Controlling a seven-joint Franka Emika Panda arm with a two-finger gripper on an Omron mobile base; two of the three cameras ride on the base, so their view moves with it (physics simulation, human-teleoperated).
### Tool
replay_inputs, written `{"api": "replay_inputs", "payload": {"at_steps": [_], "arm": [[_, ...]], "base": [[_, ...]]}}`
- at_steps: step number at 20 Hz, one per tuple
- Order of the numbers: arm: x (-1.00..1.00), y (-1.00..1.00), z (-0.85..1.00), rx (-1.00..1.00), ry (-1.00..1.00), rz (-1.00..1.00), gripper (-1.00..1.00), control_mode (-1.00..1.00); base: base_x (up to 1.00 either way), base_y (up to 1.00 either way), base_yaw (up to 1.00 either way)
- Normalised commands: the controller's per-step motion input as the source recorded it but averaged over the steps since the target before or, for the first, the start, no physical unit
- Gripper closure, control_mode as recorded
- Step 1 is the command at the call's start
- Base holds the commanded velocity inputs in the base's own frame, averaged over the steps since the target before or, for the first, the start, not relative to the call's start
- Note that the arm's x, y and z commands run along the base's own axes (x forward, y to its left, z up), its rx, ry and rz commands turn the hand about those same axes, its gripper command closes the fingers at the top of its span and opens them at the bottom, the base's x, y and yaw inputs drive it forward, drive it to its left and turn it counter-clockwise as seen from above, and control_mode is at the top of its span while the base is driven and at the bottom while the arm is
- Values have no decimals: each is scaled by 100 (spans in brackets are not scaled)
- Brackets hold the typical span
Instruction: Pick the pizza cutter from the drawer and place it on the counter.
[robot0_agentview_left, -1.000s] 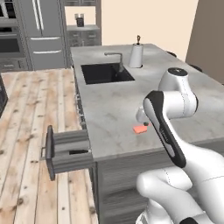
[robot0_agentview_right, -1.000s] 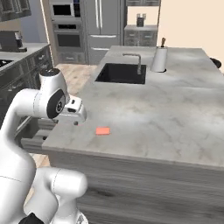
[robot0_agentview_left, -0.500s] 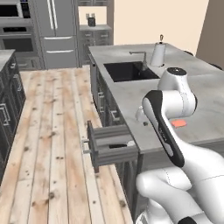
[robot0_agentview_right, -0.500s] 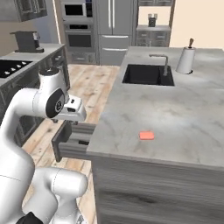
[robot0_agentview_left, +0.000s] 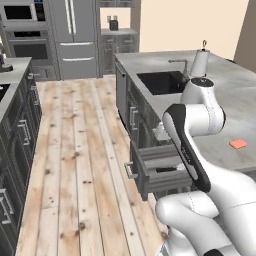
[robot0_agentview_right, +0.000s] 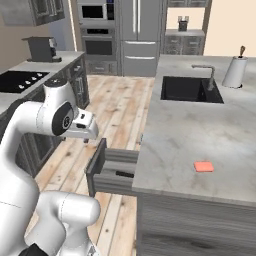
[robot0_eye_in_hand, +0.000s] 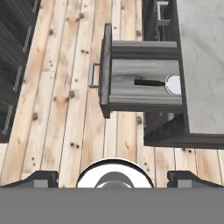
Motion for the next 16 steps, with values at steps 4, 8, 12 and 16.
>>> {"api": "replay_inputs", "payload": {"at_steps": [4,8,12,16], "arm": [[56,28,-1,0,10,0,-100,-100],[57,3,-17,0,11,0,-100,-100],[68,7,-32,0,15,0,-100,-100],[65,1,-48,0,13,0,-100,-100]], "base": [[0,0,0],[0,0,0],[0,0,0],[0,0,0]]}}
